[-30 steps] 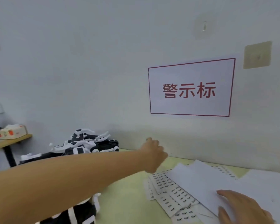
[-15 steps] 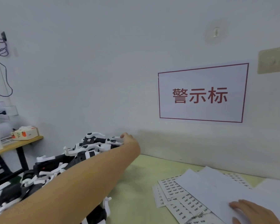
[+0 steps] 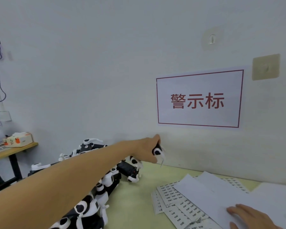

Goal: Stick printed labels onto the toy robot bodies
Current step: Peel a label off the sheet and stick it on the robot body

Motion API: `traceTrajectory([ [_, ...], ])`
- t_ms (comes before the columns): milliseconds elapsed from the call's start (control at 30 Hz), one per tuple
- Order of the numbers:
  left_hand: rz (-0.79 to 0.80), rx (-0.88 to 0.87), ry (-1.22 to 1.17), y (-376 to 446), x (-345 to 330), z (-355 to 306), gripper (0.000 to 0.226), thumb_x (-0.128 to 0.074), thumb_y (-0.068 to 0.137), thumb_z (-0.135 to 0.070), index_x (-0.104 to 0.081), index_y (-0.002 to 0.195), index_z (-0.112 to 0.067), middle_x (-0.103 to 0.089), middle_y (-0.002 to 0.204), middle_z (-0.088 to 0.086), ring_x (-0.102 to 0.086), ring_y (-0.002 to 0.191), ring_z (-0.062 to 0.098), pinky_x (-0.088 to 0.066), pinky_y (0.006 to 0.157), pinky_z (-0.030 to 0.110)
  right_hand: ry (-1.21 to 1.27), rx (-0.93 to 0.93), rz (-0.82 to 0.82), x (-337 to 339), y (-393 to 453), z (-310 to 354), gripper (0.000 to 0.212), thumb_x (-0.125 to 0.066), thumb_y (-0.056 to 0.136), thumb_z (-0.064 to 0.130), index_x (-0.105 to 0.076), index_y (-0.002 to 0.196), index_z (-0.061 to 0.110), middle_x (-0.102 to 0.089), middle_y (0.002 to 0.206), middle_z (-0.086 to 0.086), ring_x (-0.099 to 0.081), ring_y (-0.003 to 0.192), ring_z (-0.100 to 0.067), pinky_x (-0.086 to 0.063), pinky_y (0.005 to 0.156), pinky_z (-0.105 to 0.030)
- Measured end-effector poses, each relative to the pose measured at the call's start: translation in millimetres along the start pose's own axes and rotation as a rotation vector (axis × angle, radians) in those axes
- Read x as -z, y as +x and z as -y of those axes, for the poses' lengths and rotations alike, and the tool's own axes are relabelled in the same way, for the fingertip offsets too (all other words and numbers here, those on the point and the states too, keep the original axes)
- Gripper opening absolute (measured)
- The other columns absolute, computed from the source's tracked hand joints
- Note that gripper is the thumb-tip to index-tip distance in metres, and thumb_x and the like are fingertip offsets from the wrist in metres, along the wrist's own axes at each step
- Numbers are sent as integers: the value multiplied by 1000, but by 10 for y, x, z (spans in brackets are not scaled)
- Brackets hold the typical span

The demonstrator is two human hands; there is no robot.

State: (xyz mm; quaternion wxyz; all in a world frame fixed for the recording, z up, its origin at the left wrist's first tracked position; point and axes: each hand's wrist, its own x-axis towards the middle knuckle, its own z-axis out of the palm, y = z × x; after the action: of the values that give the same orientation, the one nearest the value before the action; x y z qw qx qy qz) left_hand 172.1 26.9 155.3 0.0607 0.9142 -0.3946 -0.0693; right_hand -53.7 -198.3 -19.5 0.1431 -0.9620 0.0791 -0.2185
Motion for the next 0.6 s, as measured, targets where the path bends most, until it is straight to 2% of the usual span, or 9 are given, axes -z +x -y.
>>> traceTrajectory([
  [33,-32,-22,-46,18,22,-81,38,-65,86,-15,-41,116,-15,-57,95,4,-50,75,19,-43,66,33,8,-12,-12,-26,12,-18,84,-27,94,70,-81,81,7,-73,75,-23,-72,63,-45,-56,58,-55],
  [67,-48,-39,-92,27,28,-168,35,-65,88,-17,-45,117,-16,-56,94,0,-50,74,17,-42,68,30,-57,-91,-29,-35,1,-38,61,-49,91,61,-81,78,10,-74,75,-22,-72,63,-44,-56,56,-55],
  [133,-22,-58,-169,39,-2,-355,46,-65,92,-22,-42,132,-21,-57,102,-3,-54,76,12,-46,74,29,-38,-213,23,3,12,25,21,-86,63,29,-81,76,13,-75,80,-21,-72,70,-47,-56,61,-56],
  [233,97,-59,-66,69,-180,-637,72,-72,91,-32,-26,144,-20,-60,126,7,-61,96,25,-52,91,41,-32,-248,4,23,19,74,25,-70,61,36,-80,75,17,-76,81,-16,-72,69,-44,-57,58,-51],
  [267,120,-78,-2,82,-269,-724,71,-74,89,-34,-28,142,-17,-61,127,9,-61,100,28,-52,94,45,13,-271,4,100,19,102,24,-71,65,35,-80,79,18,-76,88,-15,-73,78,-43,-56,66,-52],
  [333,112,-129,5,115,-475,-891,61,-73,90,-31,-37,136,-17,-60,122,11,-61,102,31,-54,91,51,50,-327,-6,165,21,192,34,-92,54,20,-80,86,16,-76,97,-11,-72,92,-41,-54,75,-50],
  [400,26,-178,-99,157,-676,-1039,53,-70,92,-23,-41,137,-18,-55,121,11,-58,105,32,-53,91,51,42,-280,-122,111,18,159,53,-98,40,1,-78,88,7,-76,89,-15,-73,79,-40,-54,66,-46],
  [500,-139,-210,-183,254,-905,-1244,60,-67,94,-19,-39,146,-27,-47,128,11,-46,118,32,-45,99,47,248,-418,-49,195,73,122,51,-75,79,6,-60,128,6,-65,125,-16,-63,96,-29,-44,85,-36],
  [600,-227,-265,-41,349,-1123,-1418,62,-65,96,-18,-38,150,-31,-52,131,10,-43,120,32,-37,98,43,341,-499,-41,175,90,39,60,-65,84,4,-46,141,12,-56,135,-14,-55,121,-29,-42,94,-33],
])
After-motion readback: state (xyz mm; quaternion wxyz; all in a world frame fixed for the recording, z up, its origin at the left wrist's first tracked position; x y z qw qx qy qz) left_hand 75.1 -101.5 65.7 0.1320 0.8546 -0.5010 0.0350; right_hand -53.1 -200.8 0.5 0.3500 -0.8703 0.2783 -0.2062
